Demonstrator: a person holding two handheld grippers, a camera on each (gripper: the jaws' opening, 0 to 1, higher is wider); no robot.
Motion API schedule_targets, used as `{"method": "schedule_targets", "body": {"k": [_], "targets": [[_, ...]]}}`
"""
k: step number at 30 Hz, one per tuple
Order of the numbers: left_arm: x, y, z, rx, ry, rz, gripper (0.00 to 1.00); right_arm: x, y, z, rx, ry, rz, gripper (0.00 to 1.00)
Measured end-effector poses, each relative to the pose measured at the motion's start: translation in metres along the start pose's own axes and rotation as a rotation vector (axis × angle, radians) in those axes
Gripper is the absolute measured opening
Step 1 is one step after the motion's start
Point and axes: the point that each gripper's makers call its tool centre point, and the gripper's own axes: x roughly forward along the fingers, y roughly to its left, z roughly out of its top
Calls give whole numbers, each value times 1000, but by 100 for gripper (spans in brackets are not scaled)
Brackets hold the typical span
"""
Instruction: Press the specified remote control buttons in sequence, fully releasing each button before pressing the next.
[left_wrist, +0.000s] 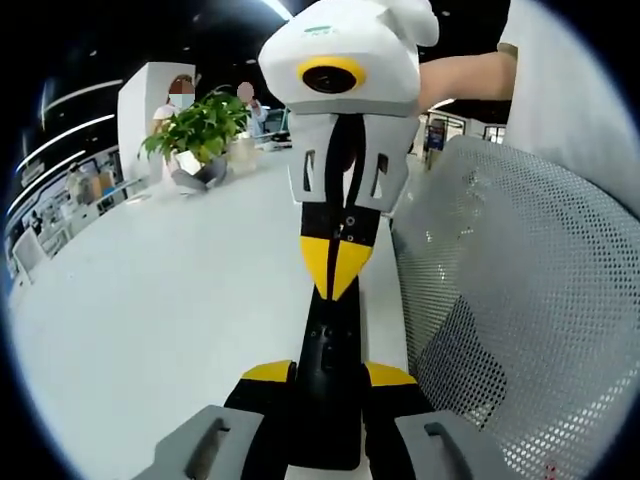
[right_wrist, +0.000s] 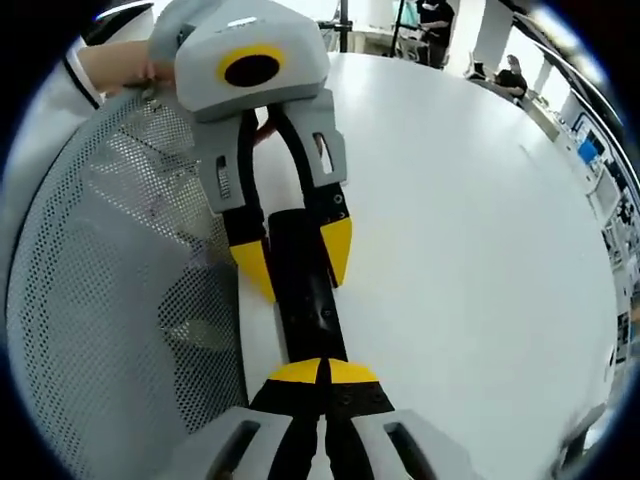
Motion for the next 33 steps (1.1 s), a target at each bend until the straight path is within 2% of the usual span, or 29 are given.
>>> {"method": "schedule_targets", "body": {"k": [4, 7, 12, 16, 19, 33], "targets": [[0, 0, 0, 3, 0, -1, 25, -2, 0, -2, 24, -31, -22, 0], [0, 0, 1, 5, 1, -2, 25, -3, -1, -1, 97, -123, -59, 0], [0, -1, 1, 9, 4, -5, 25, -5, -1, -1, 147, -242, -122, 0], [0, 0, 0, 10, 6, -2, 25, -5, 0, -1, 117, -248, -131, 0], [0, 0, 0, 6, 4, 3, 25, -5, -2, 0, 150, -245, -113, 0], [-1, -1, 1, 12, 7, 0, 25, -5, -1, 0, 149, -243, -62, 0]]}}
